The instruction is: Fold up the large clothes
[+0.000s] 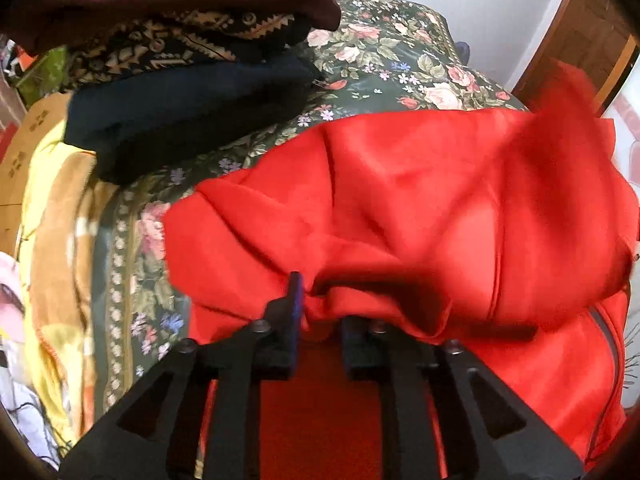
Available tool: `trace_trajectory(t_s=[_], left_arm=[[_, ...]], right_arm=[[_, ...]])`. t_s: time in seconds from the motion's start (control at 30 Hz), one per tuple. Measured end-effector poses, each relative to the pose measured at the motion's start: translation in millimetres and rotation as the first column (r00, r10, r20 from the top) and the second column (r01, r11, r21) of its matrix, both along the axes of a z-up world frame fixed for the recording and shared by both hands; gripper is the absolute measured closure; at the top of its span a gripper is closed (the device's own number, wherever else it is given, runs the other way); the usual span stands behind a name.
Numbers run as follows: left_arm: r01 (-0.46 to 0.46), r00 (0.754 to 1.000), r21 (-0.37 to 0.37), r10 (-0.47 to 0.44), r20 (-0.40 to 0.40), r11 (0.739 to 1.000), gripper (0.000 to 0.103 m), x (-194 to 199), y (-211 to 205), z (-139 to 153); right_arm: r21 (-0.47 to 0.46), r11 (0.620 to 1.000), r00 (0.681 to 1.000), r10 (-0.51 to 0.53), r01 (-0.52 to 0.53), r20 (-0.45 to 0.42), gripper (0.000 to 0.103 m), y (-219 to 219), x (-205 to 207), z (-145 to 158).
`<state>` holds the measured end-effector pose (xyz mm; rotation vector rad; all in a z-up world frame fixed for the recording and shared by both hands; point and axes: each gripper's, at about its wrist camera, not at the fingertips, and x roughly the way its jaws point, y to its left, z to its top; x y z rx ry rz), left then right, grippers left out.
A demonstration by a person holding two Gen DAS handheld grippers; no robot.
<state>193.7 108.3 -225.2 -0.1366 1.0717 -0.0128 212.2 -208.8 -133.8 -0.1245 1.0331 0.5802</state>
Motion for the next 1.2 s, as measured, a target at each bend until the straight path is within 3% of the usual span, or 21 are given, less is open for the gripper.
trace_trajectory(t_s=[0.17,0.3,0.37,0.53,0.7,0.9,1.0,1.2], left_arm=[[-0.014,0.998,0.064,0.01,0.055,0.998,0.055,-27.0,9.7,40.4],[-0.034,0.99,0.076,0.023,0.137,0.997,0.049,-34.2,18.1,71.3],[-0.045,0.984,0.068,0.032,0.177,0.997,0.047,-35.4,23.2,86.9],[-0.042,0.967,0.064,0.025,0.255,0.997,0.039,-26.9,18.6,110.0],[0.013,0.978,-0.005,-0.012,0.209,1.0,0.039,-1.8,-1.4,90.3],[0.06,0.995,-0.052,-0.055,0.088,0.997,0.039,13.8,-29.4,36.2],[0.07,0.996,-0.009,-0.069,0.049,0.998,0.039,5.7,-37.9,14.3],[0.104,0.991,0.051,-0.108,0.078,0.993,0.038,-27.8,-45.1,6.9]], right_arm=[[-0.025,1.0,1.0,0.002,-0.002,0.008,0.087,2.7,-5.8,19.1],[0.007,1.0,0.998,0.006,-0.006,0.059,0.078,0.9,-20.6,37.0],[0.037,0.999,0.995,0.003,-0.007,0.095,0.063,1.2,-27.0,50.2],[0.101,0.994,0.988,0.02,-0.035,0.151,0.054,16.1,-27.0,70.4],[0.108,0.993,0.996,0.033,-0.042,0.088,0.051,44.6,-10.3,51.2],[-0.06,0.998,1.0,0.01,-0.01,-0.001,0.051,58.4,-0.9,-4.6],[-0.068,0.998,1.0,0.017,-0.016,0.02,0.051,42.0,-11.0,-14.1],[-0.073,0.997,0.999,0.016,-0.014,0.039,0.051,21.2,-32.8,-3.5]])
